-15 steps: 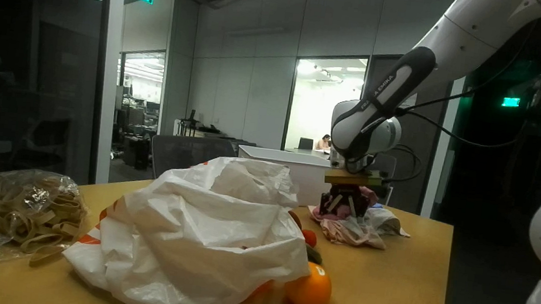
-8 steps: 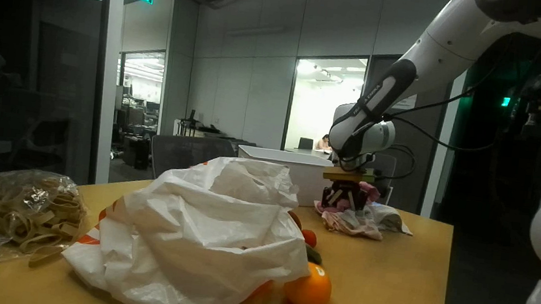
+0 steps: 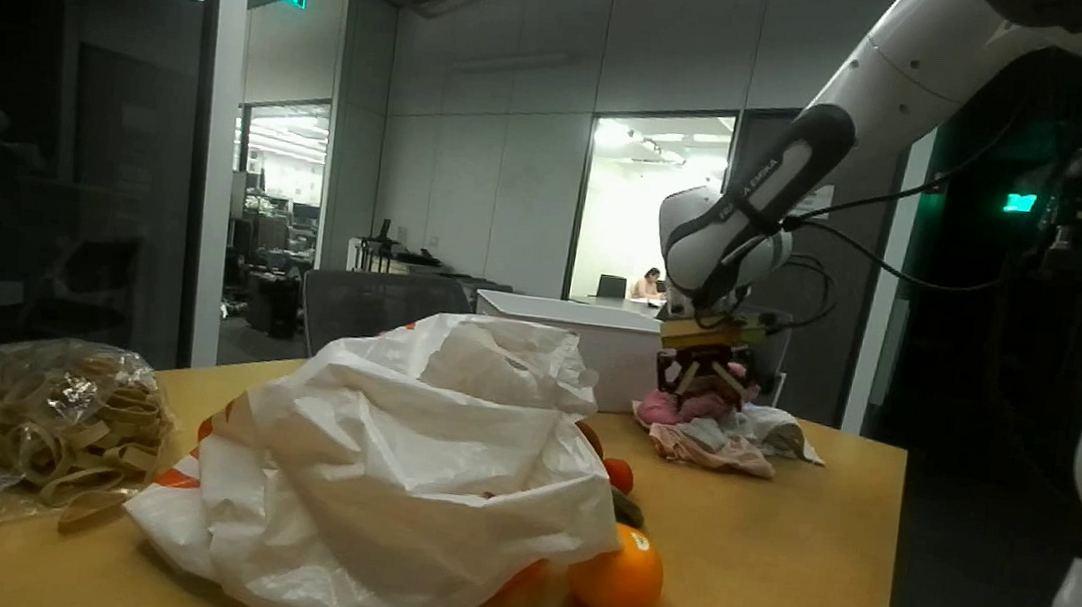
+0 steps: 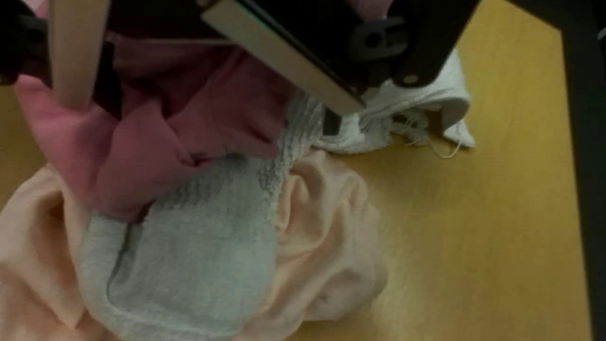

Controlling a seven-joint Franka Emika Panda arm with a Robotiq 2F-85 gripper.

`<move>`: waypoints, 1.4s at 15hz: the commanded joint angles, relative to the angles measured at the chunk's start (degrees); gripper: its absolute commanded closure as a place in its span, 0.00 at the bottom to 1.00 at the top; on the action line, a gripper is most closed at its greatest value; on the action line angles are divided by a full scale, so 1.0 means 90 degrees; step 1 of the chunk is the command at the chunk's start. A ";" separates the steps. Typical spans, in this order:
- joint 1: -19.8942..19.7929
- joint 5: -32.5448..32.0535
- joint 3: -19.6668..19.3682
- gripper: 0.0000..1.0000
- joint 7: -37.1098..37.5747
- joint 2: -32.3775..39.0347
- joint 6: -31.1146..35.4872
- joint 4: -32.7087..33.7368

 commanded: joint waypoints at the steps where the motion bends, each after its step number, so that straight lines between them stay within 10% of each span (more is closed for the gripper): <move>1: 0.0094 -0.0746 0.0027 0.00 -0.0237 -0.0865 -0.0497 -0.0445; 13: 0.0202 0.0584 0.0398 0.00 -0.4220 -0.2263 0.0824 -0.2135; 21: 0.1186 0.2597 0.0663 0.00 -0.6683 -0.2443 0.0616 -0.2439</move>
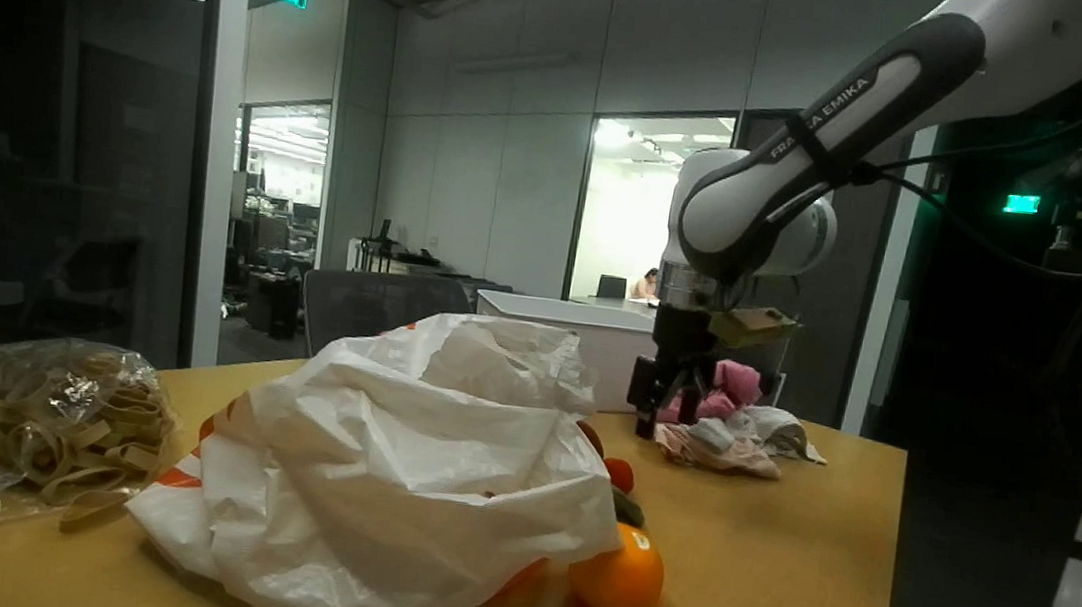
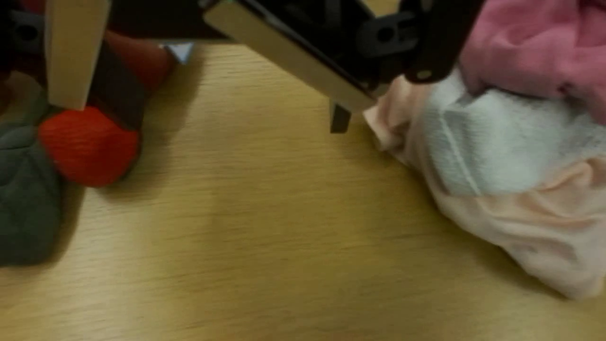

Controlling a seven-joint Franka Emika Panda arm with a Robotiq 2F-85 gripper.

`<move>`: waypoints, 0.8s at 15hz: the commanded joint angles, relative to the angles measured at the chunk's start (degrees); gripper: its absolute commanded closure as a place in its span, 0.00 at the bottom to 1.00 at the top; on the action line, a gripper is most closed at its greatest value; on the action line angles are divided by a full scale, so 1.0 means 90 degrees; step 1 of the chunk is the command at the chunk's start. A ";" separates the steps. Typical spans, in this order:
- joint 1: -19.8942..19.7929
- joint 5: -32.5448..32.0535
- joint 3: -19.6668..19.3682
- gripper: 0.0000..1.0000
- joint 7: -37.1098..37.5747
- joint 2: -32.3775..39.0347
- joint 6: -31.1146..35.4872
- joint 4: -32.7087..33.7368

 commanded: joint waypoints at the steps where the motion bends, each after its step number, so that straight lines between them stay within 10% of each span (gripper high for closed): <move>1: 0.0442 0.0854 0.0060 0.00 -0.1026 -0.0096 -0.0163 0.0028; 12: 0.0554 0.1237 0.0217 0.00 -0.1541 0.1139 -0.0462 0.0457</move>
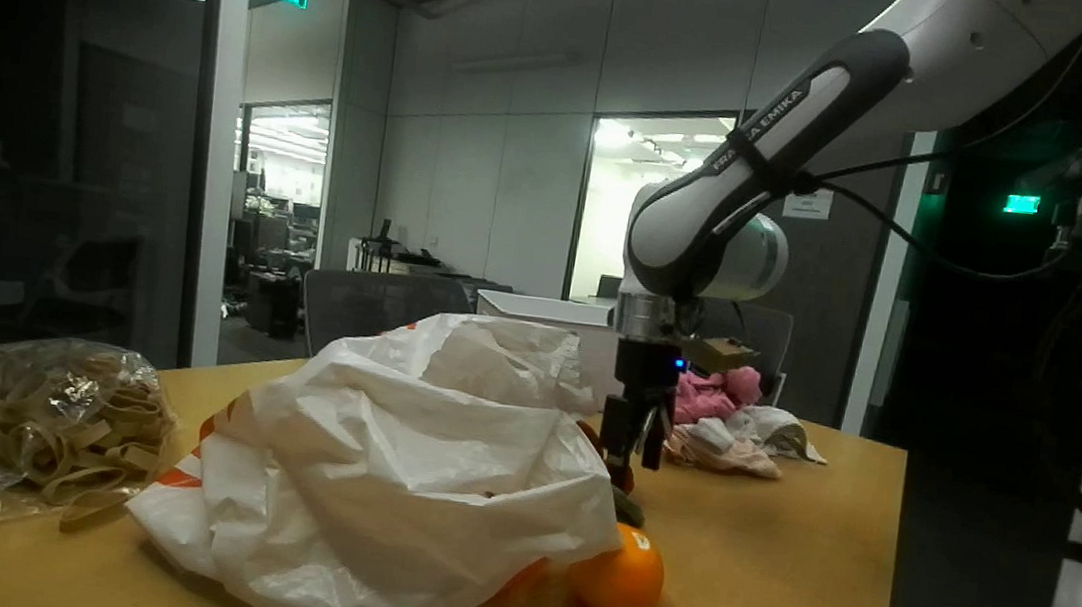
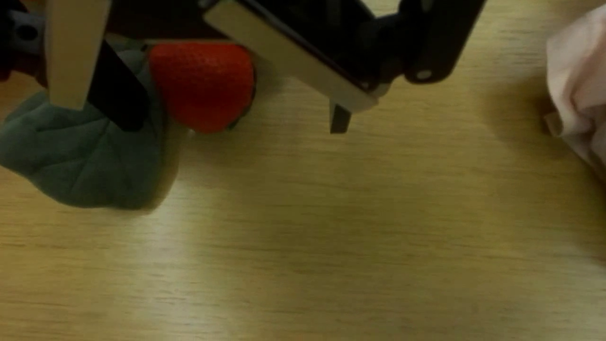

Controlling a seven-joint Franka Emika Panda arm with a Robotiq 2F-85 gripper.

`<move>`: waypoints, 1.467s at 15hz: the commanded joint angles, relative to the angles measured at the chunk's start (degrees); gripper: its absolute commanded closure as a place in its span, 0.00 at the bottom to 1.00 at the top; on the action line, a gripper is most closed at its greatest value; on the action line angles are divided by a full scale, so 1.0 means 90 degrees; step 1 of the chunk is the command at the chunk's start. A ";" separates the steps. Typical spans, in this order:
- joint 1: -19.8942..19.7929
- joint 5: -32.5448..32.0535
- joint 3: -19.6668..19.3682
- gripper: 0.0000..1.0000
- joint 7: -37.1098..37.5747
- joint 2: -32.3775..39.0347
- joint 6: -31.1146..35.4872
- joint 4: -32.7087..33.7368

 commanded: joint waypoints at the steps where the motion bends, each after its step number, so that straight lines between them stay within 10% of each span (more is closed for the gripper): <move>1: -0.0043 0.0307 0.0066 0.00 -0.0418 0.0355 -0.0135 0.0270; 10: -0.0225 -0.0057 0.0122 0.78 -0.0283 0.0296 0.0133 0.0183; 22: -0.0190 -0.1222 0.0321 0.79 0.0318 -0.2791 0.1211 -0.1253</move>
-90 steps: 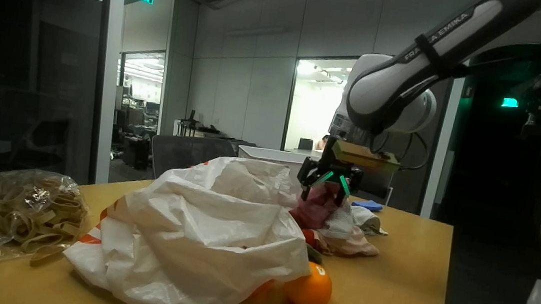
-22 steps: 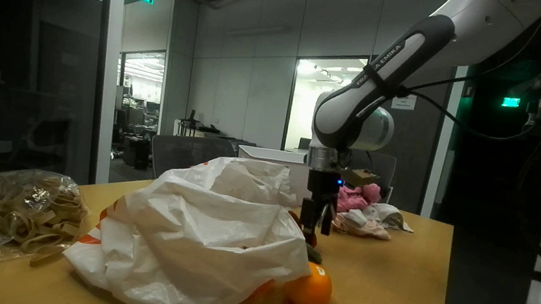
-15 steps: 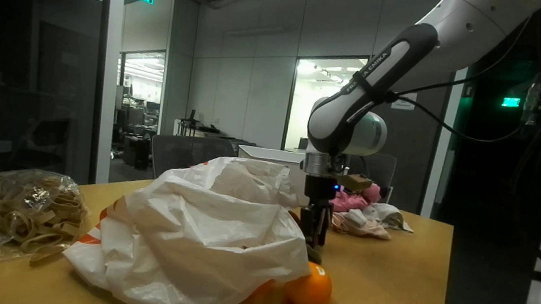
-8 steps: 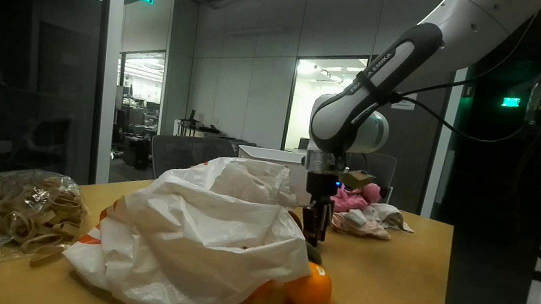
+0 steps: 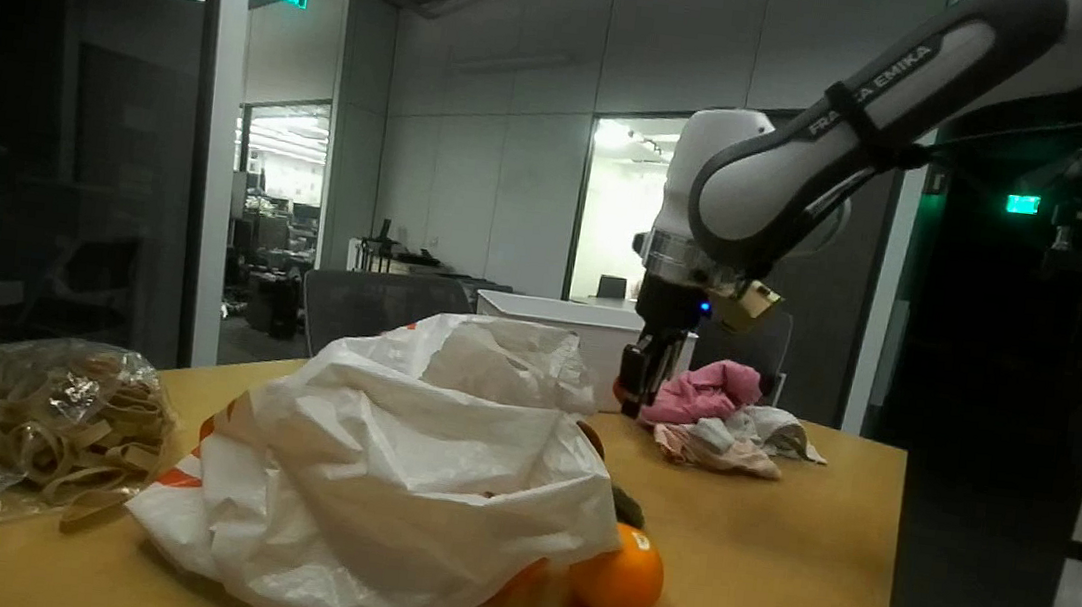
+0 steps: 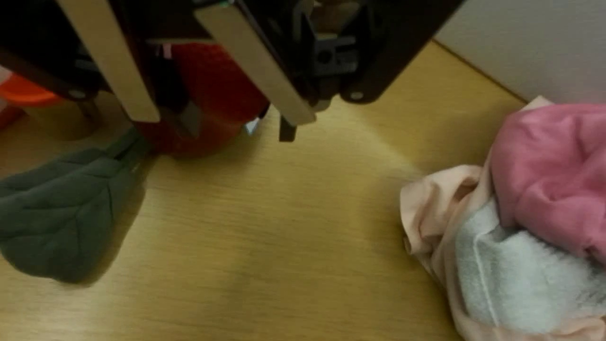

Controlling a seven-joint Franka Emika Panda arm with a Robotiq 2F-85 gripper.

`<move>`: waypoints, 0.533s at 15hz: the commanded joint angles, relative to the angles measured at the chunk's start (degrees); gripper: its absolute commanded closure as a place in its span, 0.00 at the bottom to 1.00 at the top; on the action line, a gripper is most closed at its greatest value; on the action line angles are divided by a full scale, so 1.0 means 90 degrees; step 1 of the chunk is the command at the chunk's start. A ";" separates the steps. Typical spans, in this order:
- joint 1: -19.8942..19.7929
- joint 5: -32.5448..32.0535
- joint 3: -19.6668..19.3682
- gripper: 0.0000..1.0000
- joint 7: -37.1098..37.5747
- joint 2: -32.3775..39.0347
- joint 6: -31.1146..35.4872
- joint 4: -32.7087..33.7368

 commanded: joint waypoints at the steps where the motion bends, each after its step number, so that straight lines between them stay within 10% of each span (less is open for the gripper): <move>1: 0.0242 0.0214 0.0061 0.79 -0.0319 -0.1381 0.0373 -0.0733; 8: 0.1698 0.1228 -0.0115 0.79 -0.1527 -0.2115 -0.0556 -0.0444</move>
